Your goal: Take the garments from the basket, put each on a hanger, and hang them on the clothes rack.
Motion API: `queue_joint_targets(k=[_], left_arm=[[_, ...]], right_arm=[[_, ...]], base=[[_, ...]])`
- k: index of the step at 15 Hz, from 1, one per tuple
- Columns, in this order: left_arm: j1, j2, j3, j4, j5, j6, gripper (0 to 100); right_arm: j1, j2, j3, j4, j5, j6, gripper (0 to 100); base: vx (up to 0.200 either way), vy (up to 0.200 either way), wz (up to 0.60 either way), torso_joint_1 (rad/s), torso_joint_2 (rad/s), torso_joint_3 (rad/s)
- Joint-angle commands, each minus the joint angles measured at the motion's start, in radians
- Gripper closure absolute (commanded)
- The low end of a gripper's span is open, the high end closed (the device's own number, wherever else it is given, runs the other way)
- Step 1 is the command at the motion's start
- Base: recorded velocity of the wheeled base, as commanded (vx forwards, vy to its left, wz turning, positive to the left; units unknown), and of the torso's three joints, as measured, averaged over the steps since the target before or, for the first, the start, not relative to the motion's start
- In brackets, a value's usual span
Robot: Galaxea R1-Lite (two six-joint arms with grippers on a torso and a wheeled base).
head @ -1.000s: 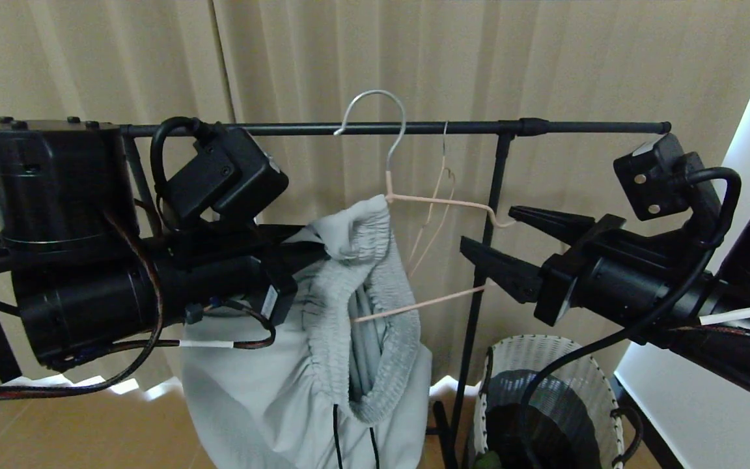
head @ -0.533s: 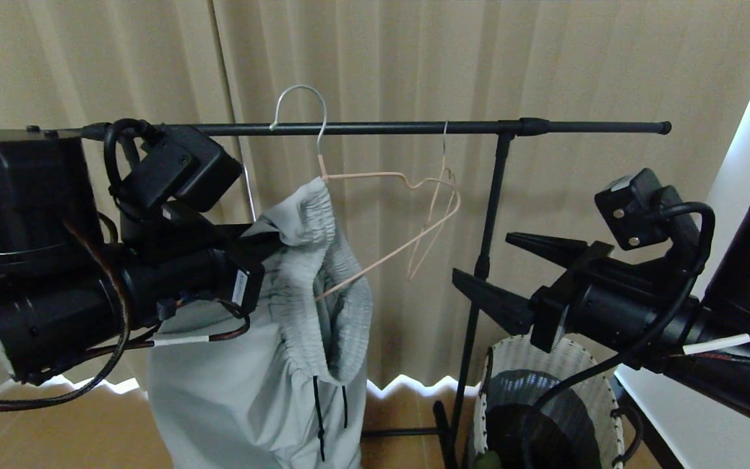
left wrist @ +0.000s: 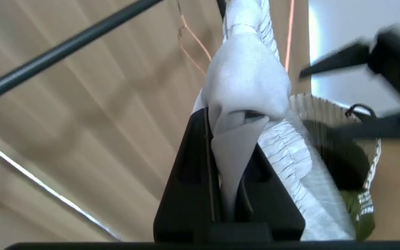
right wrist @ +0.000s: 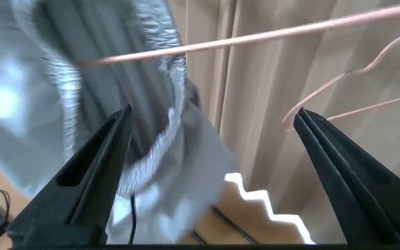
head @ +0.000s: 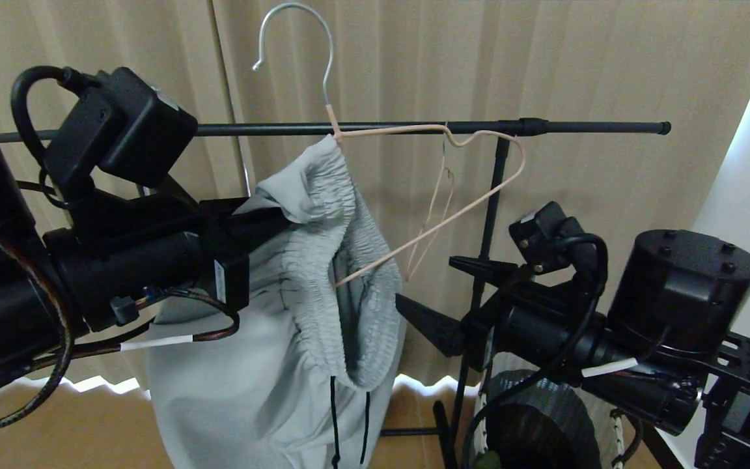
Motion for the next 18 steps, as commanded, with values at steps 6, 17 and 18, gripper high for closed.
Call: queue_joint_targets(k=[6,17,18], left_arm=[[-0.035,-0.013,0.001,-0.009,0.002,0.000,100],[-0.025,-0.087,0.205,-0.076,0.009,0.032,100],[-0.022,-0.093,0.225,-0.073,0.011,0.064,100]], right_arm=[[-0.002,0.053,0.009,0.012,-0.007,0.001,100],[-0.323,0.007,-0.104,0.074,-0.047,-0.002,100],[-0.330,0.007,-0.120,0.074,-0.045,-0.002,100]], base=[[0.000,0.000,0.00,0.000,0.00,0.000],[0.000,0.000,0.00,0.000,0.00,0.000],[0.000,0.000,0.00,0.000,0.00,0.000]])
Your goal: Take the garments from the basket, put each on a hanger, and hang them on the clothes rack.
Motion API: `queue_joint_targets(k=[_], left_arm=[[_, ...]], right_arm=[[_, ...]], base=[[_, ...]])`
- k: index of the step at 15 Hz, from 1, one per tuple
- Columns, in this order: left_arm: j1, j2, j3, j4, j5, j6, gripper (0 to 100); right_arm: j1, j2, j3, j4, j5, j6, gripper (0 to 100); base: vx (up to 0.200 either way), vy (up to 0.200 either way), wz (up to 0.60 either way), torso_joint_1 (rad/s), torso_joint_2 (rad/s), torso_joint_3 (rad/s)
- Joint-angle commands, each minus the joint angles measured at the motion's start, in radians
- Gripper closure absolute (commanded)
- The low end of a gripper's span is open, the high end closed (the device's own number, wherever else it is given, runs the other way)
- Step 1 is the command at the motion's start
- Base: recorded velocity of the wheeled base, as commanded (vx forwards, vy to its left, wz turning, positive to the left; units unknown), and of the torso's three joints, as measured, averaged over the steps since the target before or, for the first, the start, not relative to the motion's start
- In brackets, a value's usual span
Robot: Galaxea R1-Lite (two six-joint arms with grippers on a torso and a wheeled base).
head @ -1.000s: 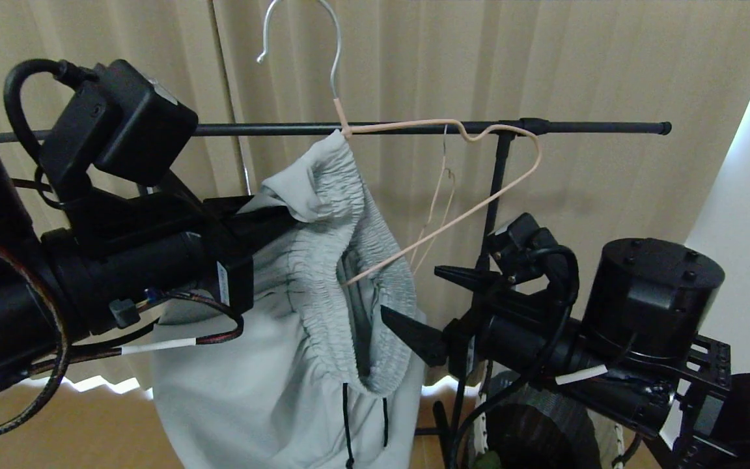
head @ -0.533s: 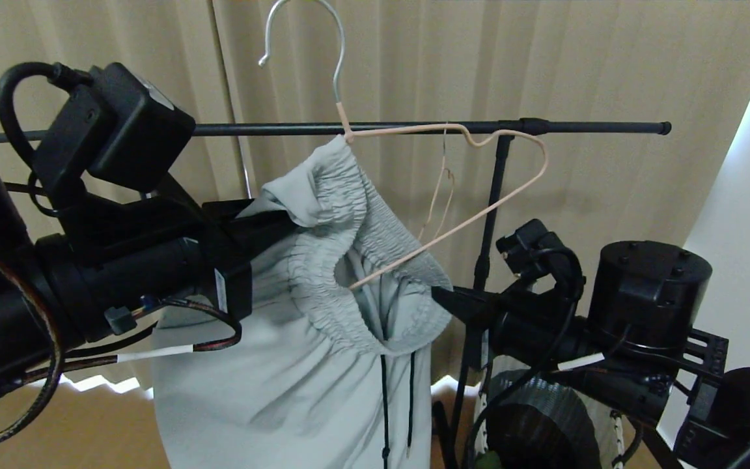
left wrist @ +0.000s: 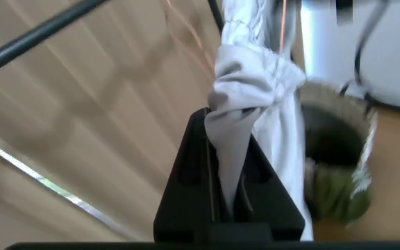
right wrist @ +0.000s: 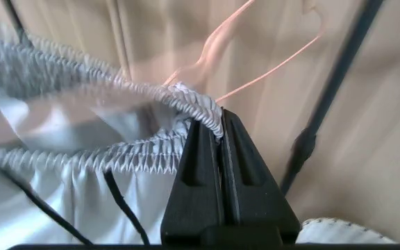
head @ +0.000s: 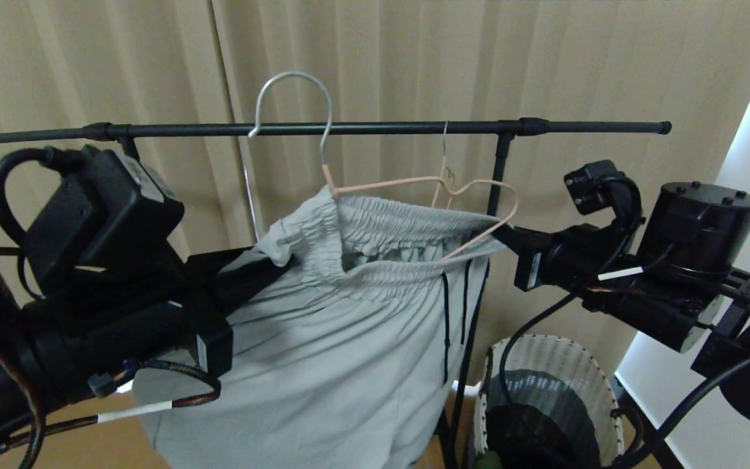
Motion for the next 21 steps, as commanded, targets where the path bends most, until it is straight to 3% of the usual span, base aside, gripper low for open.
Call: queue_joint_targets(k=[1,3,6,8,11,15,16,18,20,21], left_arm=[[0.025,-0.024,0.050,0.005,0.016,0.045,100],[0.079,-0.023,0.077,0.003,0.031,0.119,100],[0.097,-0.024,0.097,0.008,0.039,0.147,100],[0.106,-0.013,0.084,0.025,0.091,0.168,100],[0.082,0.031,0.050,0.022,0.224,0.154,100],[0.036,0.079,0.007,0.022,0.272,0.076,100],[0.024,0.083,0.004,0.022,0.297,0.075,100],[-0.015,0.091,-0.007,0.017,0.309,0.070,100],[-0.068,0.082,-0.010,0.014,0.304,0.070,100],[-0.076,0.082,-0.007,0.014,0.304,0.078,100]], right_arm=[[-0.022,-0.003,-0.033,-0.002,-0.002,0.000,100],[-0.023,-0.004,-0.034,0.018,-0.002,0.000,100],[-0.022,-0.016,-0.034,0.031,-0.002,-0.002,100],[0.051,-0.064,0.036,0.064,-0.005,-0.011,100],[0.144,-0.131,0.107,0.107,-0.003,-0.134,100],[0.256,-0.188,0.121,0.203,-0.005,-0.158,100],[0.278,-0.196,0.119,0.222,-0.005,-0.166,0],[0.302,-0.208,0.122,0.245,-0.005,-0.204,0],[0.268,-0.197,0.082,0.241,-0.006,-0.358,0],[0.245,-0.188,0.056,0.242,-0.005,-0.390,0]], base=[[0.000,0.000,0.00,0.000,0.00,0.000],[0.000,0.000,0.00,0.000,0.00,0.000],[0.000,0.000,0.00,0.000,0.00,0.000],[0.000,0.000,0.00,0.000,0.00,0.000],[0.000,0.000,0.00,0.000,0.00,0.000],[0.000,0.000,0.00,0.000,0.00,0.000],[0.000,0.000,0.00,0.000,0.00,0.000],[0.000,0.000,0.00,0.000,0.00,0.000],[0.000,0.000,0.00,0.000,0.00,0.000],[0.000,0.000,0.00,0.000,0.00,0.000]])
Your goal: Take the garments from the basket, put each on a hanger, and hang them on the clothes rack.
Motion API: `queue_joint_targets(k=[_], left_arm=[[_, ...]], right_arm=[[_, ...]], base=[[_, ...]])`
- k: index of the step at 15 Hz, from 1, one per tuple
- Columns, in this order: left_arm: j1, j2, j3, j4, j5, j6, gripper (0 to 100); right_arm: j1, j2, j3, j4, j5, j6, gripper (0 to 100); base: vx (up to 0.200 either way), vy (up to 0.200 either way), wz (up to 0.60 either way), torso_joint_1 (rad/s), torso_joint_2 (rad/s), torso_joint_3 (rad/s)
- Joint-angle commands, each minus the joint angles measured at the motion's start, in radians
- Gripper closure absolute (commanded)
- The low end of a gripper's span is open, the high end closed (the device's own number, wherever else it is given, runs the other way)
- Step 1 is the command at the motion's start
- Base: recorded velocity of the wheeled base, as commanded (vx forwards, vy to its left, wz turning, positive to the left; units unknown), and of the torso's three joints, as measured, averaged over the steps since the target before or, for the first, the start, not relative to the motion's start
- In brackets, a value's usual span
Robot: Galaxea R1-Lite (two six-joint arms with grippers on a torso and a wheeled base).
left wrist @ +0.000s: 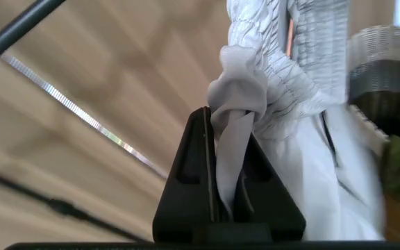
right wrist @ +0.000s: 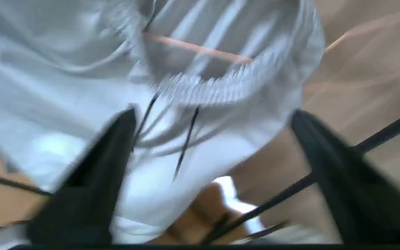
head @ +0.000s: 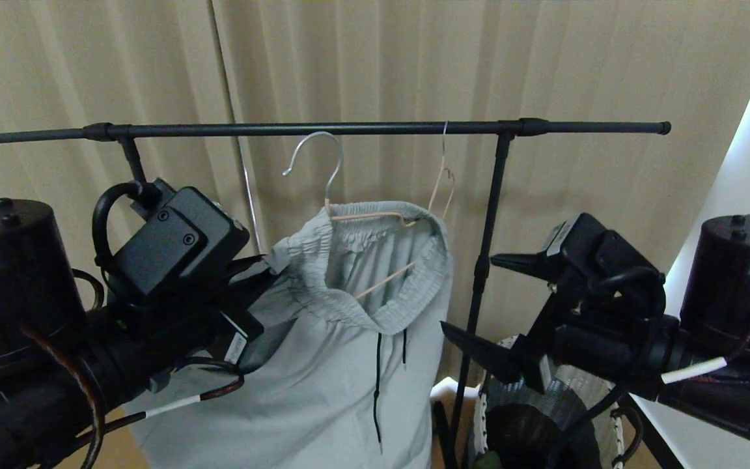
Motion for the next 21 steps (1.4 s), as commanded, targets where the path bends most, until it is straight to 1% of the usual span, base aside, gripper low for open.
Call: queue_joint_targets(k=[1,2,3,4,5,6,7,8,9,12,18,19,21], left_arm=[[-0.024,0.000,0.006,0.003,-0.002,0.008,100],[-0.040,-0.006,0.008,0.001,-0.006,0.020,100],[-0.047,-0.007,0.006,0.001,-0.007,0.044,100],[-0.047,-0.009,0.003,0.001,-0.015,0.057,100],[-0.047,-0.012,-0.003,-0.005,-0.065,0.094,100],[-0.045,-0.015,-0.003,-0.014,-0.102,0.113,100],[-0.045,-0.015,-0.003,-0.015,-0.107,0.116,100],[-0.045,-0.020,-0.003,-0.029,-0.145,0.136,100],[-0.045,-0.023,-0.001,-0.032,-0.153,0.140,100],[-0.045,-0.040,0.005,-0.031,-0.216,0.165,100],[-0.042,-0.043,0.014,-0.031,-0.222,0.172,100],[-0.042,-0.043,0.014,-0.031,-0.222,0.171,100],[-0.039,-0.041,0.012,-0.032,-0.222,0.169,100]], right_arm=[[-0.037,0.027,-0.056,-0.009,0.001,-0.044,0],[-0.037,0.050,-0.108,-0.012,0.001,-0.067,0],[-0.036,0.070,-0.151,-0.010,0.001,-0.068,0],[-0.034,0.080,-0.171,-0.009,0.001,-0.074,0],[-0.034,0.100,-0.200,-0.006,0.001,-0.106,0],[-0.034,0.110,-0.206,-0.006,0.003,-0.131,0],[-0.034,0.111,-0.206,-0.006,0.003,-0.136,0],[-0.034,0.120,-0.206,-0.003,0.004,-0.160,0],[-0.034,0.131,-0.211,-0.007,0.004,-0.160,0],[-0.034,0.154,-0.245,-0.009,0.009,-0.160,0],[-0.003,0.148,-0.237,-0.010,0.012,-0.160,0],[0.000,0.145,-0.234,-0.010,0.012,-0.160,100],[0.001,0.143,-0.228,-0.012,0.012,-0.160,100]], base=[[0.000,0.000,0.00,0.000,0.00,0.000],[0.000,0.000,0.00,0.000,0.00,0.000],[0.000,0.000,0.00,0.000,0.00,0.000],[0.000,0.000,0.00,0.000,0.00,0.000],[0.000,0.000,0.00,0.000,0.00,0.000],[0.000,0.000,0.00,0.000,0.00,0.000],[0.000,0.000,0.00,0.000,0.00,0.000],[0.000,0.000,0.00,0.000,0.00,0.000],[0.000,0.000,0.00,0.000,0.00,0.000],[0.000,0.000,0.00,0.000,0.00,0.000],[0.000,0.000,0.00,0.000,0.00,0.000],[0.000,0.000,0.00,0.000,0.00,0.000],[0.000,0.000,0.00,0.000,0.00,0.000]])
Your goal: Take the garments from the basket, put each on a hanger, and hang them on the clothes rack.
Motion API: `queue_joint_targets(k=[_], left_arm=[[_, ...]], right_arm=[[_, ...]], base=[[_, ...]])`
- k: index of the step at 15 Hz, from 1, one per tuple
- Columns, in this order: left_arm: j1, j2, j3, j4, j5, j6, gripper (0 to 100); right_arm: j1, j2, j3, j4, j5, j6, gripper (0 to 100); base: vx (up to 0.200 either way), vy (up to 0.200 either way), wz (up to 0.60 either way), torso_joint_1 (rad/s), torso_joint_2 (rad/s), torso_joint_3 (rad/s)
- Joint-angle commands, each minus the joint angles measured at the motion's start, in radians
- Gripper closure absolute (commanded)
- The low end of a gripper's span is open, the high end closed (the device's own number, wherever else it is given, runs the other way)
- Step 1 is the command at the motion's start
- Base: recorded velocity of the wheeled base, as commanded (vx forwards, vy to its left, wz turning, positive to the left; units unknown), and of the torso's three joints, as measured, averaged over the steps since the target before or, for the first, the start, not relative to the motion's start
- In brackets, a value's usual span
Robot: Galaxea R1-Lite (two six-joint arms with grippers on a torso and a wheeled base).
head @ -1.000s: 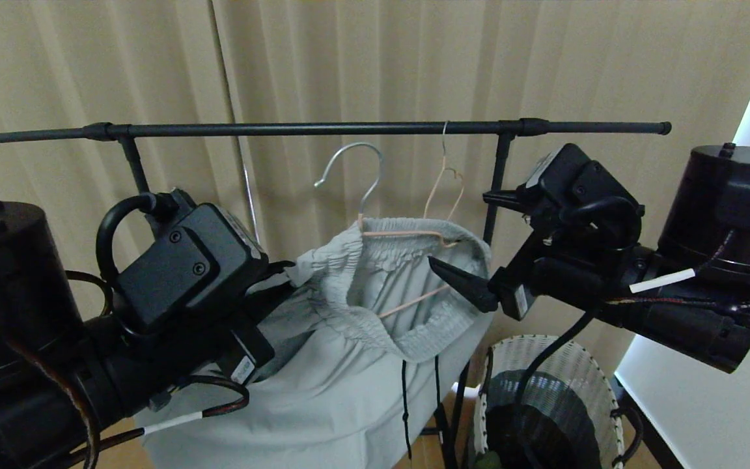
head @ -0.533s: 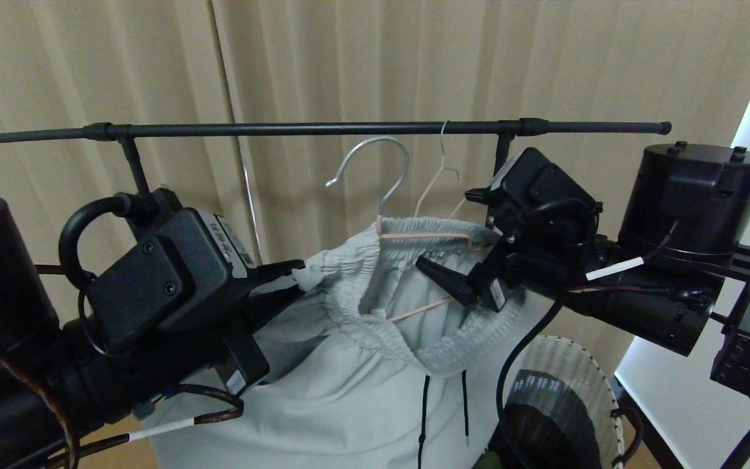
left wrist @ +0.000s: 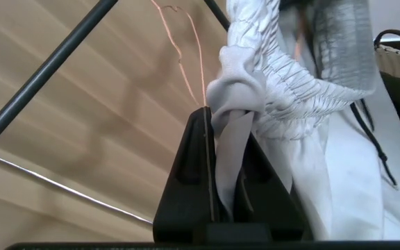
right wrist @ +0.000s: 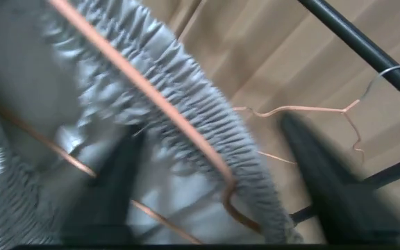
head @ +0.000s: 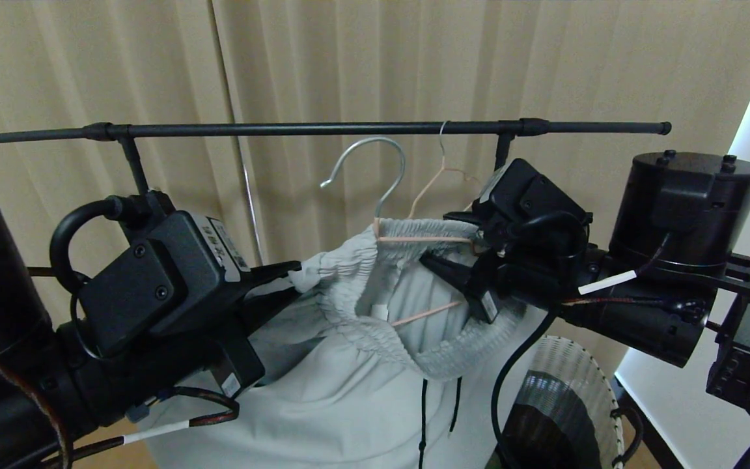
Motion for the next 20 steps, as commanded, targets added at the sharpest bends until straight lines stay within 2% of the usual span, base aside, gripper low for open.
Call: queue_joint_targets(k=[1,7,8,9,10,12,14,18,20], left_arm=[[0.001,0.002,0.000,0.000,0.002,-0.001,100],[0.025,0.002,0.010,0.000,0.004,-0.007,100],[0.039,0.005,0.008,0.001,0.002,-0.028,100],[0.042,0.007,0.008,0.001,0.002,-0.036,0],[0.050,0.007,0.010,0.001,-0.001,-0.094,0],[0.050,0.000,0.007,0.000,-0.024,-0.163,0],[0.065,-0.047,0.028,-0.003,-0.113,-0.252,0],[0.150,-0.119,0.120,-0.005,-0.133,-0.263,0],[0.154,-0.142,0.148,-0.005,-0.133,-0.265,0]], right_arm=[[0.002,-0.004,0.003,-0.002,0.000,-0.001,100],[0.010,-0.015,0.009,-0.002,0.000,0.001,100],[0.011,-0.021,0.012,-0.003,-0.002,0.001,100],[0.013,-0.021,0.012,-0.003,-0.002,0.002,100],[0.013,-0.028,0.010,-0.003,-0.005,0.004,100],[0.011,-0.036,0.016,-0.005,-0.011,0.004,100],[0.008,-0.071,0.038,-0.003,-0.033,0.007,100],[-0.085,-0.153,0.086,0.000,-0.053,0.053,100],[-0.128,-0.180,0.092,0.006,-0.053,0.055,100]], base=[[0.000,0.000,0.00,0.000,0.00,0.000],[0.000,0.000,0.00,0.000,0.00,0.000],[0.000,0.000,0.00,0.000,0.00,0.000],[0.000,0.000,0.00,0.000,0.00,0.000],[0.000,0.000,0.00,0.000,0.00,0.000],[0.000,0.000,0.00,0.000,0.00,0.000],[0.000,0.000,0.00,0.000,0.00,0.000],[0.000,0.000,0.00,0.000,0.00,0.000],[0.000,0.000,0.00,0.000,0.00,0.000]])
